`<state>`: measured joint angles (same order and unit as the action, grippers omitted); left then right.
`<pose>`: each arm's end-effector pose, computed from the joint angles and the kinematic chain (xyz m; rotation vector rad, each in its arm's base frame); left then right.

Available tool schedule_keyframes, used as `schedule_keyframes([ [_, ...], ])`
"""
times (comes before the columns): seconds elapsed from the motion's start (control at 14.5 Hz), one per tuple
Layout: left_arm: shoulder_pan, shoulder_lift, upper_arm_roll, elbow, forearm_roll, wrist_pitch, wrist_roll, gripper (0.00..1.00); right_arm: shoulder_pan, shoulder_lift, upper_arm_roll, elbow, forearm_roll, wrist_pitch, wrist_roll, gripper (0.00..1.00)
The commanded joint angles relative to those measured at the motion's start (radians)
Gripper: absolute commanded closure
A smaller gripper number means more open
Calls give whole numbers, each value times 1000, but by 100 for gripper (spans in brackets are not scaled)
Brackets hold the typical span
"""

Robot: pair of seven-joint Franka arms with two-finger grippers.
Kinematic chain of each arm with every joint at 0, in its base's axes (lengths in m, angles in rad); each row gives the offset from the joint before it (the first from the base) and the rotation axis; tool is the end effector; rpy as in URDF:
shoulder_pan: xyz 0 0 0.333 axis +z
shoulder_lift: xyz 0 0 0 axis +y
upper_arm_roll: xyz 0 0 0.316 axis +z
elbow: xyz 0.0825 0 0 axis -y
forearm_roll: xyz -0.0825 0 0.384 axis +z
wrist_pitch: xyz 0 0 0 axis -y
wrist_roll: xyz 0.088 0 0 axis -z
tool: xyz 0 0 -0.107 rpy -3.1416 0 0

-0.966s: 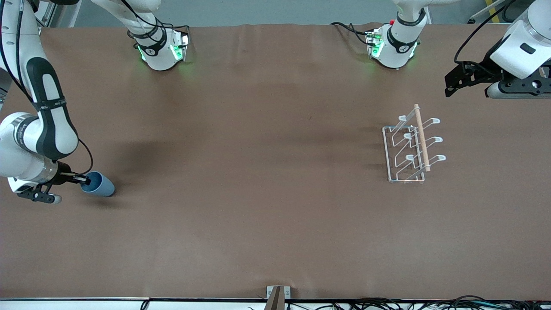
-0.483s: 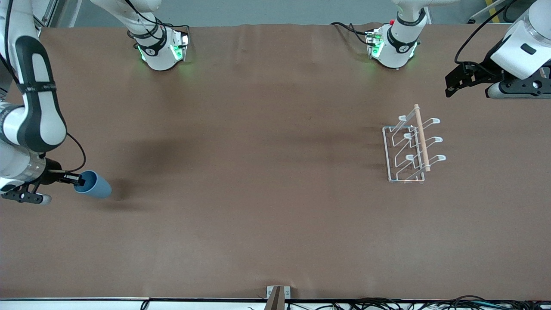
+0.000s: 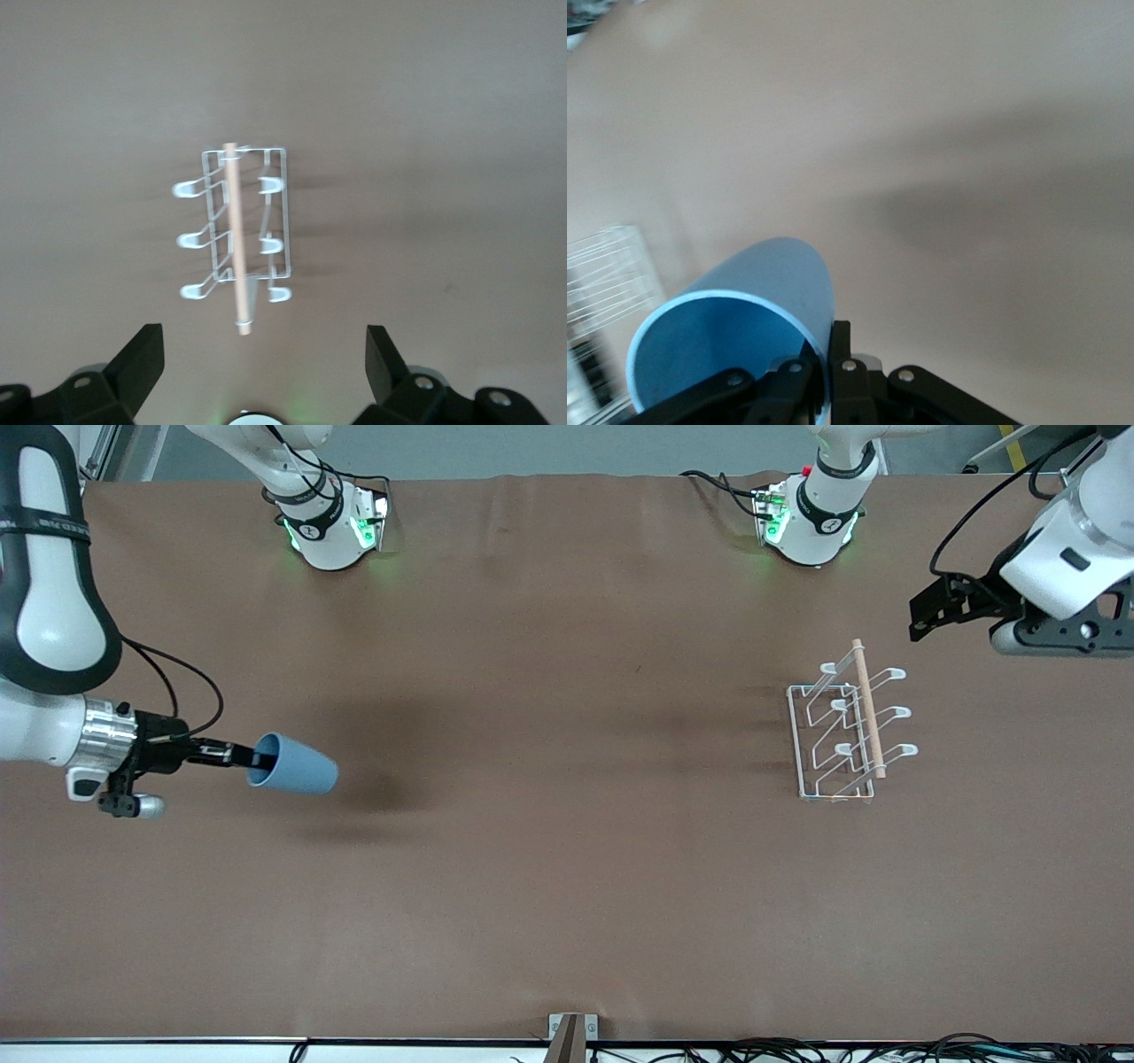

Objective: Hang cup on cup holder
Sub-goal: 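Carry the cup toward center while the left gripper reaches toward it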

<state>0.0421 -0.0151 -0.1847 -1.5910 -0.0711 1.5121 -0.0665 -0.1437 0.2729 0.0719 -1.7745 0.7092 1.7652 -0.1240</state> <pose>0.5365 -0.0858 0.6185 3.0761 -0.1199 -0.1091 0.6106 0.0105 0.4053 -2.4052 0.2332 0.2557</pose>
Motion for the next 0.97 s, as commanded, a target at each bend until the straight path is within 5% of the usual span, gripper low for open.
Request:
schedule_keyframes([
  [0.0, -16, 35, -12, 60, -91, -17, 101, 0, 19, -18, 2, -61, 259, -82, -78, 99],
  [0.55, -287, 210, -78, 258, -95, 77, 224, 0, 194, 3, 0, -111, 666, -112, -164, 98],
  [0.9, -473, 245, -75, 263, -87, 235, 212, 0, 285, 20, 0, -109, 736, -106, -164, 98],
])
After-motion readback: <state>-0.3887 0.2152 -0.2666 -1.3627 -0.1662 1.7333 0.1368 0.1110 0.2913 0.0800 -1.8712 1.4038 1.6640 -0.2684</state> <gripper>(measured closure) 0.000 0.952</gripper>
